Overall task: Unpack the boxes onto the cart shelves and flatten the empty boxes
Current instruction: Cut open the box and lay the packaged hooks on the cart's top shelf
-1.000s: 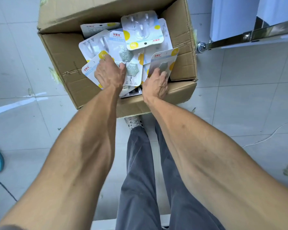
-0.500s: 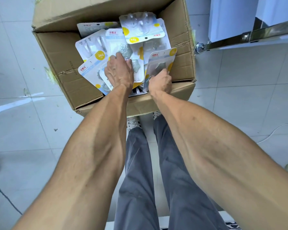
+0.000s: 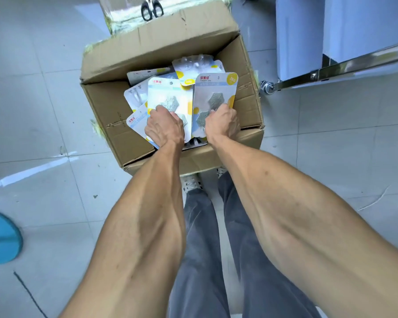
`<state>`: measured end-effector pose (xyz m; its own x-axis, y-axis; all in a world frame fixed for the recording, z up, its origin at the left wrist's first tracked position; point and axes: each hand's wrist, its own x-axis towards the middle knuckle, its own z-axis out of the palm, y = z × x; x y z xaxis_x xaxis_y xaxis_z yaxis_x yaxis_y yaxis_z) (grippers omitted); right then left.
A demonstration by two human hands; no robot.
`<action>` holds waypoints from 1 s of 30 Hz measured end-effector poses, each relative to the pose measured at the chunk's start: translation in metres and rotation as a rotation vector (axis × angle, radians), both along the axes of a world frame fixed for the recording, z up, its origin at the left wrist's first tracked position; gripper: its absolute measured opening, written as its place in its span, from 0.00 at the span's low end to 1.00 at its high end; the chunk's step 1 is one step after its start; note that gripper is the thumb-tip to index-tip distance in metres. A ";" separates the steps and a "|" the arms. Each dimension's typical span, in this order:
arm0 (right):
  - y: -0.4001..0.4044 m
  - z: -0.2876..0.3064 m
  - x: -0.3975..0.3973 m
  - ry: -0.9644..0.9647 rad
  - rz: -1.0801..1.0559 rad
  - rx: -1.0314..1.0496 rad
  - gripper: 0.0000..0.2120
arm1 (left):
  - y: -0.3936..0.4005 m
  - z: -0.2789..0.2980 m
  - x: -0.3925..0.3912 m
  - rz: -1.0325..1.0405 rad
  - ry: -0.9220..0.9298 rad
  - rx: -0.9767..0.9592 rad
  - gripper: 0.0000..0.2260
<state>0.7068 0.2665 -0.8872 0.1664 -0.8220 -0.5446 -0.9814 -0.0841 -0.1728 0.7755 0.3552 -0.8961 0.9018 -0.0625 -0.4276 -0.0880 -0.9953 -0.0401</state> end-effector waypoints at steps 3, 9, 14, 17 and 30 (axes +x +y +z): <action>-0.016 0.048 0.009 -0.023 0.047 -0.055 0.10 | -0.009 0.047 0.011 -0.010 -0.014 -0.014 0.10; -0.060 0.204 0.023 -0.070 0.154 -0.138 0.11 | -0.048 0.201 0.037 -0.038 -0.111 -0.150 0.10; -0.092 0.345 0.009 -0.212 0.095 -0.254 0.11 | -0.089 0.344 0.040 -0.085 -0.215 -0.325 0.11; -0.106 0.416 -0.009 -0.228 0.093 -0.274 0.12 | -0.114 0.420 0.024 -0.132 -0.243 -0.407 0.10; -0.284 0.577 -0.183 -0.216 -0.107 -0.440 0.12 | -0.298 0.569 -0.137 -0.403 -0.176 -0.537 0.10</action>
